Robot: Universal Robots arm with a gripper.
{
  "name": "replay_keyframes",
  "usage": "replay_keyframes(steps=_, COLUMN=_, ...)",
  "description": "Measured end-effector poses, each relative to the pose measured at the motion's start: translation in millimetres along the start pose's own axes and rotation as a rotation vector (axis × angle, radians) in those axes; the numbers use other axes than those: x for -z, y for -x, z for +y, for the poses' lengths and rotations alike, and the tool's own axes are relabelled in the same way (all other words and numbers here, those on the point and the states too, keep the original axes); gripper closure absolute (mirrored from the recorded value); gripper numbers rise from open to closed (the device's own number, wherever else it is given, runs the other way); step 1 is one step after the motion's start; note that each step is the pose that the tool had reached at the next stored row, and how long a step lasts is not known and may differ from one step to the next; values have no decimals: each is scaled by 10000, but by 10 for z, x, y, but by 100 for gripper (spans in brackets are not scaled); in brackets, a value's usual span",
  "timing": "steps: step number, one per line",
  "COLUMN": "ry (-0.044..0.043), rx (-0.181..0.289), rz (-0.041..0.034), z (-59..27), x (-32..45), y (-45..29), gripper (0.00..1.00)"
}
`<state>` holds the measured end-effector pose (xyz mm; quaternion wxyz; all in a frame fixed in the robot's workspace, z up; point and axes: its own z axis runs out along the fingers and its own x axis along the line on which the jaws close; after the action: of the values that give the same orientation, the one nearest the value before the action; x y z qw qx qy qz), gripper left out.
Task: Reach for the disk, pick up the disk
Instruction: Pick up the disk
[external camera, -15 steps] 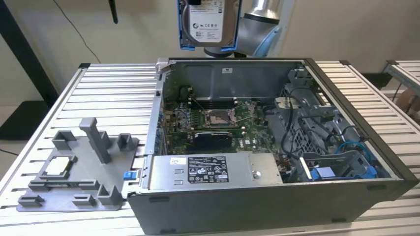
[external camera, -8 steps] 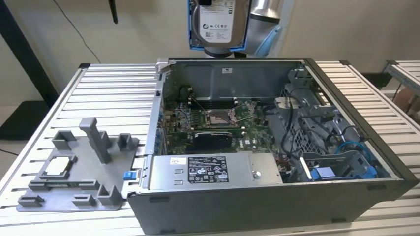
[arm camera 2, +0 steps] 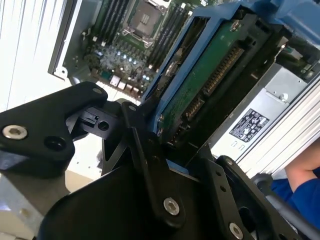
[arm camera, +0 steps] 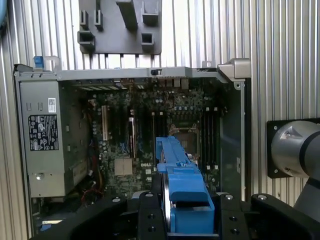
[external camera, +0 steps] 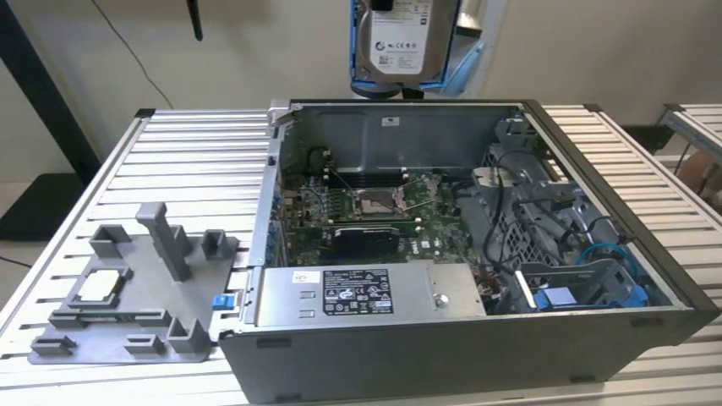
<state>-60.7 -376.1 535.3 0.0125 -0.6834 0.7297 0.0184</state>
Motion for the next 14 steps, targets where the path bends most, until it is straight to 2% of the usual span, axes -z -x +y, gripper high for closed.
replay_keyframes(steps=14, ry=0, rx=0, rz=0, z=-480, x=-14, y=30, gripper=100)
